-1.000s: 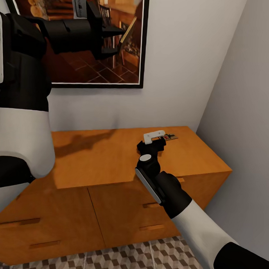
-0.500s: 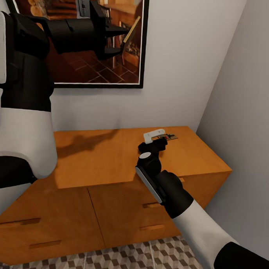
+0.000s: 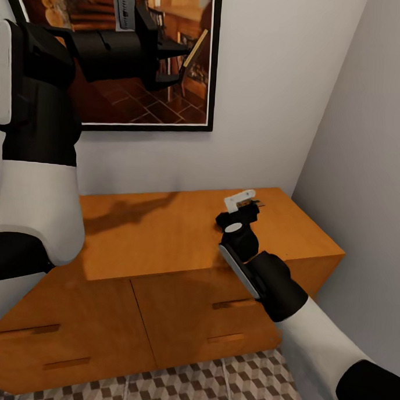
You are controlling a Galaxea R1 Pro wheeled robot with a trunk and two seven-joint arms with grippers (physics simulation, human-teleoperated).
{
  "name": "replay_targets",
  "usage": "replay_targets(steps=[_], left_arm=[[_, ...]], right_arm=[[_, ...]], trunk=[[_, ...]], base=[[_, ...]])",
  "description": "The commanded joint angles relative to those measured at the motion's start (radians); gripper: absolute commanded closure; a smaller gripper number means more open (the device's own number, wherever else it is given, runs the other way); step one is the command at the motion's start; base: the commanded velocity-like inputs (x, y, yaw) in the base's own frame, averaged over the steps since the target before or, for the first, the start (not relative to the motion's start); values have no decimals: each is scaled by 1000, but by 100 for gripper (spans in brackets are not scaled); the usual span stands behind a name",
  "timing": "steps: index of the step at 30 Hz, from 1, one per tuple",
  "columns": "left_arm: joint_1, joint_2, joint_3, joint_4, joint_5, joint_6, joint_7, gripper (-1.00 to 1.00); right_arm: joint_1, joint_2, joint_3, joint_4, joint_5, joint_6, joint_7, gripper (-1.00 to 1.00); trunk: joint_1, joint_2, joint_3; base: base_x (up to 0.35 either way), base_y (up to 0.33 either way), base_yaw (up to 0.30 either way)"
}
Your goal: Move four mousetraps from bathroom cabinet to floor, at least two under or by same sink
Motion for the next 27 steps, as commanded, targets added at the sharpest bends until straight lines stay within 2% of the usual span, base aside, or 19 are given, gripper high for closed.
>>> replay_targets(steps=[1, 2, 3, 4, 6, 7, 9, 10, 11, 12, 15, 18, 27], left_arm=[[-1, 0, 1, 0, 7, 2, 10, 100], [-1, -1, 1, 0, 7, 2, 10, 100], [-1, -1, 1, 1, 7, 2, 11, 100], [-1, -1, 0, 1, 7, 2, 11, 100], [-1, -2, 0, 1, 7, 3, 13, 100], [-1, -2, 0, 1, 7, 3, 13, 100], [-1, -2, -1, 2, 7, 3, 14, 100], [-1, -2, -1, 1, 7, 3, 14, 100], [-1, -2, -1, 1, 6, 3, 14, 100], [-1, 0, -1, -1, 6, 3, 14, 100], [-1, 3, -1, -5, 4, 3, 14, 100], [-1, 3, -1, -9, 0, 3, 14, 100], [-1, 2, -1, -23, -2, 3, 13, 100]], right_arm=[[-5, -29, -11, -9, -17, 12, 63, -100], [-8, -41, -21, -12, -18, 16, 101, -100], [-18, -60, -51, -15, -17, 21, 182, -100], [-25, -67, -70, -17, -16, 23, 222, -100], [-60, -91, -165, -19, -14, 31, 372, -100], [-70, -98, -190, -19, -14, 35, 408, -100], [-111, -136, -266, -17, -19, 53, 550, -100], [-131, -157, -288, -14, -21, 59, 622, -100], [-142, -167, -297, -12, -22, 62, 657, -100], [-162, -185, -309, -5, -23, 66, 722, -100], [-198, -212, -325, 22, -24, 71, 833, -100], [-215, -222, -330, 42, -23, 70, 875, -100], [-224, -233, -331, 60, -25, 65, 913, -100]], trunk=[[0, 0, -1], [0, 0, -1], [0, 0, -1], [0, 0, -1], [0, 0, -1], [0, 0, -1], [0, 0, -1], [0, 0, -1], [0, 0, -1], [0, 0, -1], [0, 0, -1], [0, 0, -1], [0, 0, -1]], base=[[0, 0, 0], [0, 0, 0], [0, 0, 0], [0, 0, 0], [0, 0, 0], [0, 0, 0], [0, 0, 0], [0, 0, 0], [0, 0, 0], [0, 0, 0], [0, 0, 0], [0, 0, 0], [0, 0, 0]])
